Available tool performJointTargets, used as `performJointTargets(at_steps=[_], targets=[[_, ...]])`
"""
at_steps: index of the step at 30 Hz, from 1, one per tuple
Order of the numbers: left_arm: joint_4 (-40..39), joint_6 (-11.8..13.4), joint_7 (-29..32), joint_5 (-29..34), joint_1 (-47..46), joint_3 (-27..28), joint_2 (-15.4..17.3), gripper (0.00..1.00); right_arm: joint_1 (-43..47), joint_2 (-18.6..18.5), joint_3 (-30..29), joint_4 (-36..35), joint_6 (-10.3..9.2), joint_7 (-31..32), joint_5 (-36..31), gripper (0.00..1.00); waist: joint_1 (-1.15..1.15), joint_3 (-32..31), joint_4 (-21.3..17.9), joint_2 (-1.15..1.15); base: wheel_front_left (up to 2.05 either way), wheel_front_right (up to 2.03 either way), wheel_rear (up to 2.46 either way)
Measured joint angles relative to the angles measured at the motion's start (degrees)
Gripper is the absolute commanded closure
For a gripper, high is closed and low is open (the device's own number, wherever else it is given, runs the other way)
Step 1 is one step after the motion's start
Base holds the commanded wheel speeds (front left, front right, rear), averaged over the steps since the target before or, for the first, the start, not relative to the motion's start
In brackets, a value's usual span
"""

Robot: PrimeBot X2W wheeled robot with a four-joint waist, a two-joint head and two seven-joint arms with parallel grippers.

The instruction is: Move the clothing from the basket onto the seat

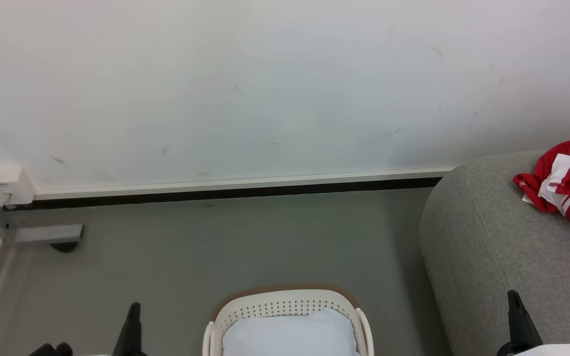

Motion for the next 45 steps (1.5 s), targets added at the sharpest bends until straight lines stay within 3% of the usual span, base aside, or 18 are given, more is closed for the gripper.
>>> performJointTargets(at_steps=[45], targets=[[-2.32, -0.88, 6.93, -25.59, -2.63, 2.25, 0.13, 1.0, -1.1, -0.11, -3.03, -4.33, -0.01, 7.0, 27.5, 1.0, 0.0, 0.73, 1.41, 0.0, 0.0, 0.0, 0.0]])
